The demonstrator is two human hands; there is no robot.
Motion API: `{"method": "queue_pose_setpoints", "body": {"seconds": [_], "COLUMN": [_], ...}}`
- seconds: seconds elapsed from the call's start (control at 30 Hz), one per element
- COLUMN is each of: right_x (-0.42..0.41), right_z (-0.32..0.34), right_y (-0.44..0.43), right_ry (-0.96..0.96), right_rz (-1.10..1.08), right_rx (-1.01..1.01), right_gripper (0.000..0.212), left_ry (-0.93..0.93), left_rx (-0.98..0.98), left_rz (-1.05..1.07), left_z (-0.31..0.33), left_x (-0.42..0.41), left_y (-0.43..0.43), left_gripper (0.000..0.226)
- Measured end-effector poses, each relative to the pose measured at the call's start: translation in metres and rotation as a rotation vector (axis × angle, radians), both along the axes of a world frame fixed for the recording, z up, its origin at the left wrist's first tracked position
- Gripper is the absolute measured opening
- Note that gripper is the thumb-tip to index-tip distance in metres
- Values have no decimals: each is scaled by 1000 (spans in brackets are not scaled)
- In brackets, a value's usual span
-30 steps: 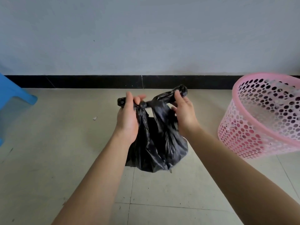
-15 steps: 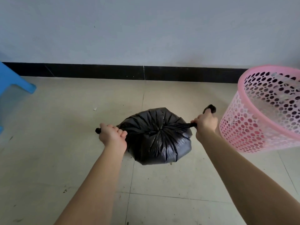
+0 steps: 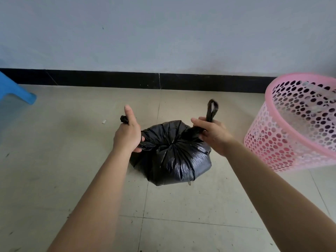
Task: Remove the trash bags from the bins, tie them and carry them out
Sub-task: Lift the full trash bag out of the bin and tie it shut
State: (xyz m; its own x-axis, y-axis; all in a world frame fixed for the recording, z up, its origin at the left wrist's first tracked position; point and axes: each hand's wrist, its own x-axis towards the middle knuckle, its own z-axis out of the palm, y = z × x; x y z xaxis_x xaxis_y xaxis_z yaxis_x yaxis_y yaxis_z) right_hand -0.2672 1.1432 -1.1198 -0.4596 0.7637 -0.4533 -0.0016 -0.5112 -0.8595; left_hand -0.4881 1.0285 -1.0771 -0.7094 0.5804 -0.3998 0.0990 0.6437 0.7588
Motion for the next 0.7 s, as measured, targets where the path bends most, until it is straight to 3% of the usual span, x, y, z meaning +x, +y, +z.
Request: {"method": "queue_pose_setpoints", "body": {"seconds": [0.1,0.13,0.2,0.3,0.37,0.47,0.53,0.6,0.67,0.7], "right_x": [-9,-11,-14,-14,-11,-14,-17,-25,-32,-35], "right_z": [6,7,7,-6,-9,-15,-19,-24,-17,-13], "right_y": [-1,0,-2,-3,-6,-11,-13,-14,-17,-18], "right_ry": [302,281,13,-449,-574,-716,-733,-656,-546,-478], "right_rz": [-127,-106,-15,63,124,209,172,94,13,-31], "right_rx": [-96,-64,97,327,402,537,680,779,782,743], "right_gripper": [25,31,35,36,47,53,62,64,44,37], "left_ry": [-430,-525,-566,-412,-275,13,274,509,657,708], "left_rx": [265,384,543,483,299,-91,-327,-436,-388,-247], "left_rz": [169,200,177,91,50,-64,-206,-327,-377,-369], "left_z": [0,0,-5,-22,-40,-50,-46,-37,-28,-26], "left_x": [-1,1,4,13,14,14,18,23,25,25], "left_y": [5,4,2,-5,-6,-5,-4,-4,-2,-2], "left_gripper": [86,76,48,14,6,35,41,41,41,39]}}
